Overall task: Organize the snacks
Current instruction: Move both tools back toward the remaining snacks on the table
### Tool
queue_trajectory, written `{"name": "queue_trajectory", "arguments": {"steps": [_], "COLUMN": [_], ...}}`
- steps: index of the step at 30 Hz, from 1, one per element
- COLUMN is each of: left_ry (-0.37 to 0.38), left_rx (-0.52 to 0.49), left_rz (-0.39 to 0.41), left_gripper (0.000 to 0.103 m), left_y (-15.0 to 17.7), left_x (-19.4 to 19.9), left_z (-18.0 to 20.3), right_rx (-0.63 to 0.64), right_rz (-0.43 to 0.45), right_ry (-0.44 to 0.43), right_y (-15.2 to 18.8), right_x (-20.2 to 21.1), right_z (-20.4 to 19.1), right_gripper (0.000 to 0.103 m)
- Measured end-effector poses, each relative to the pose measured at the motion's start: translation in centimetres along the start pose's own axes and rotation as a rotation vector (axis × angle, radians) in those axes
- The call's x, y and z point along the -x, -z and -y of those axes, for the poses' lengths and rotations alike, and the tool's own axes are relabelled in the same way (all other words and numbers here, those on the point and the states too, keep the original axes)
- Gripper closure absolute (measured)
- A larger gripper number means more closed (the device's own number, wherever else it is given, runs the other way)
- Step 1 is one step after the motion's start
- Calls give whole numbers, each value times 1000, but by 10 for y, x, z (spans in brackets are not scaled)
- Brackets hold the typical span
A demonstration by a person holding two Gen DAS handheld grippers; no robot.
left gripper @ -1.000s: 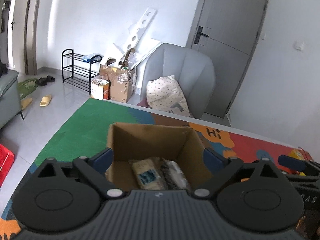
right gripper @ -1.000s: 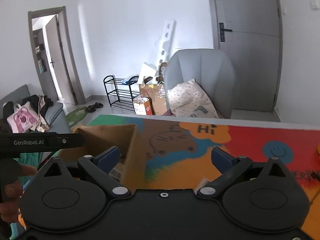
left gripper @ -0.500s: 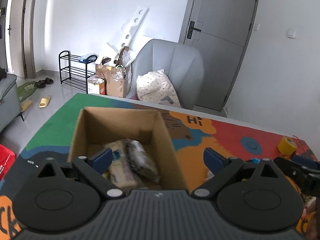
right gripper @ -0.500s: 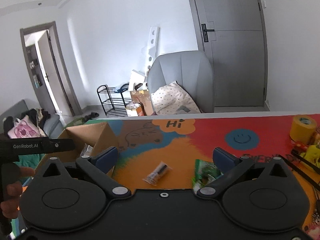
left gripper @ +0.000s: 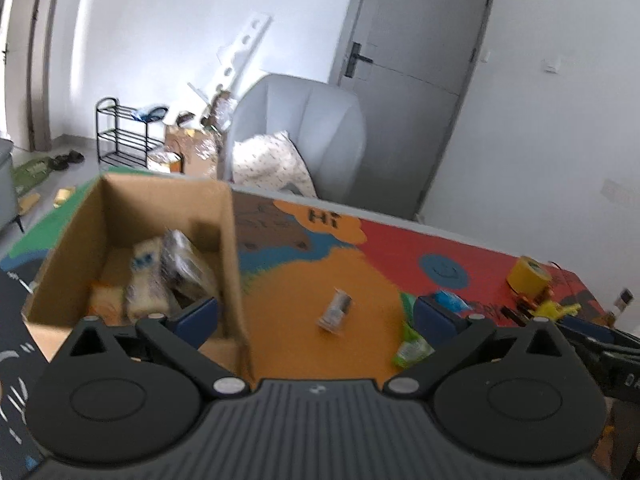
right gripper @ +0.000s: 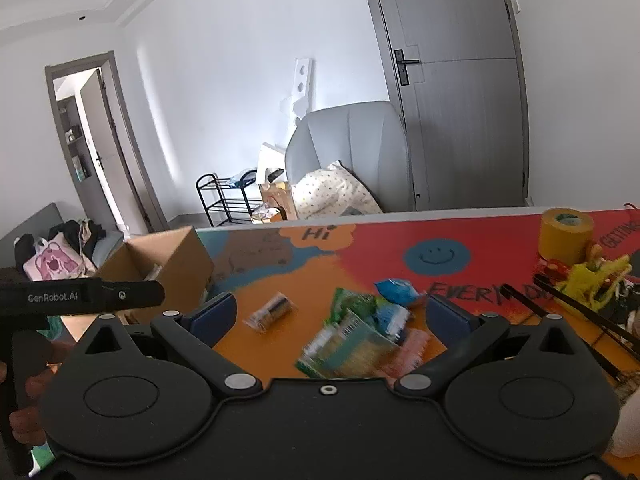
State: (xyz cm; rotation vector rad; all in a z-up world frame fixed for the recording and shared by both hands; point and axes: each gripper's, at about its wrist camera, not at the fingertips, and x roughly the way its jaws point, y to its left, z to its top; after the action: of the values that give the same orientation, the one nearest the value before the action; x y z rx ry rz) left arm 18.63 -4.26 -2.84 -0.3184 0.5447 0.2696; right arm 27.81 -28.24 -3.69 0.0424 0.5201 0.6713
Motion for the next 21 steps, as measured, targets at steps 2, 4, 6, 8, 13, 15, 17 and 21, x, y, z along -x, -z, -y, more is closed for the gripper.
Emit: {"name": "queue_trajectory", "arguments": {"steps": [2, 4, 6, 8, 13, 15, 17, 21], "left_ry": [16, 16, 15, 18, 31, 44, 52, 61], "left_rx": [-22, -37, -35, -33, -63, -74, -78, -89], "left_rz": [-12, -16, -24, -29, -27, -45, -70, -105], "left_gripper": [0, 0, 0, 0, 1, 2, 3, 4], "left_y": [8, 15, 20, 26, 43, 51, 57, 68], "left_x": [-1, -2, -4, -5, -9, -14, -20, -30], "left_z": [6, 10, 14, 17, 28, 32, 36, 41], "right_rx": [7, 7, 12, 15, -44, -73, -90, -114], "right_rz": [-4, -15, -24, -33, -63, -73, -87, -122], "right_ry": [3, 6, 9, 14, 14, 24, 28, 20], "right_y": [6, 11, 16, 22, 35, 38, 42, 48], "right_x": [4, 4, 3, 3, -2, -5, -8, -14], "right_z": [5, 9, 12, 16, 34, 41, 47, 52], "right_gripper": [0, 0, 0, 0, 0, 1, 6, 10]}}
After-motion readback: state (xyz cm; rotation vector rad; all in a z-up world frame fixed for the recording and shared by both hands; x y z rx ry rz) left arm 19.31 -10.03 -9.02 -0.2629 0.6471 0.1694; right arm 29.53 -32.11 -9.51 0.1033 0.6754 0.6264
